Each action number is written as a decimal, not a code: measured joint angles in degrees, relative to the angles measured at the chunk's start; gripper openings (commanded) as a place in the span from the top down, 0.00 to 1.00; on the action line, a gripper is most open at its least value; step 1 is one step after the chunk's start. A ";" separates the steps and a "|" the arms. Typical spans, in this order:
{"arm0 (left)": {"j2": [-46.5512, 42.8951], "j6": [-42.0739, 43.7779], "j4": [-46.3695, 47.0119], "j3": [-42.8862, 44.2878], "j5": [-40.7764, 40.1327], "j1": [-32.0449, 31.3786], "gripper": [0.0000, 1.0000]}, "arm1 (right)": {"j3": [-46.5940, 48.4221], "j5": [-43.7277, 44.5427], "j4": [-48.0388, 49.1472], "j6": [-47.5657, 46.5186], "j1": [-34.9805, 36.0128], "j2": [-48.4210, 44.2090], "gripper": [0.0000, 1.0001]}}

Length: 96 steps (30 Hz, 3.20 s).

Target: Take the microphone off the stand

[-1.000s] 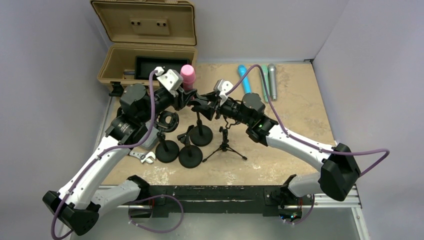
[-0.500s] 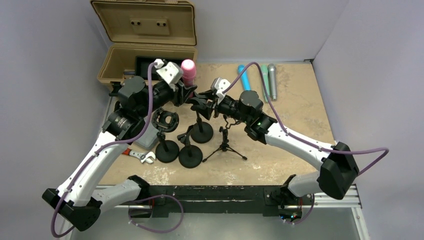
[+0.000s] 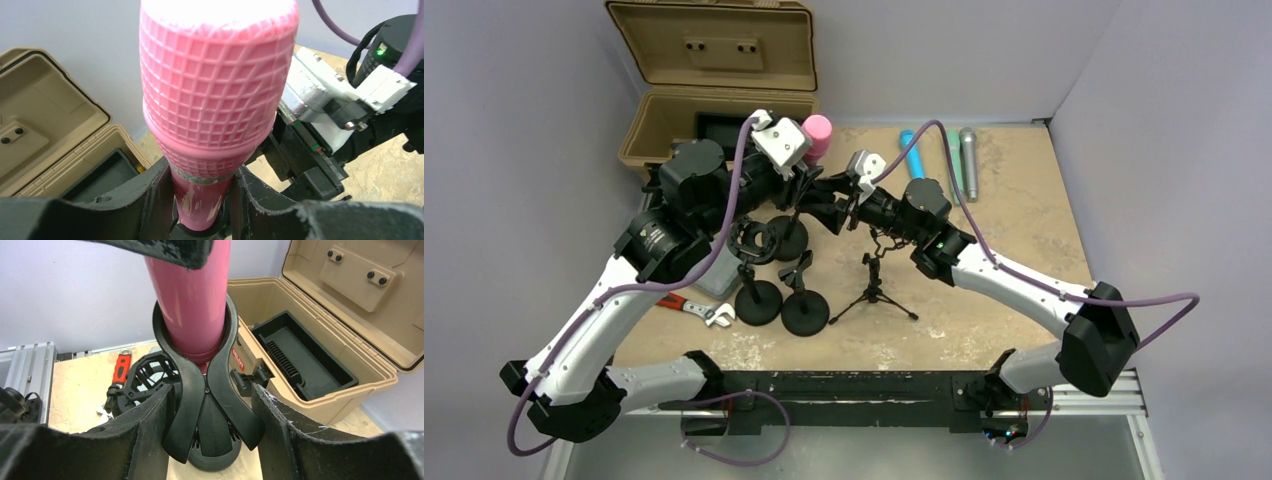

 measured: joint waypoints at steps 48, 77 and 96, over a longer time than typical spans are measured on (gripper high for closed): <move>-1.46 0.68 7.61 -7.30 -2.36 -3.45 1.00 | -1.46 3.32 -4.81 -1.75 -0.57 -1.79 1.00; -0.44 -0.33 7.63 -7.67 -0.68 -4.37 1.00 | -2.21 -3.15 -10.84 -4.61 -3.67 -6.01 0.34; -0.04 1.20 7.45 -7.76 -1.14 -4.37 1.00 | 0.20 -10.40 -15.54 -8.46 -5.73 -5.33 0.97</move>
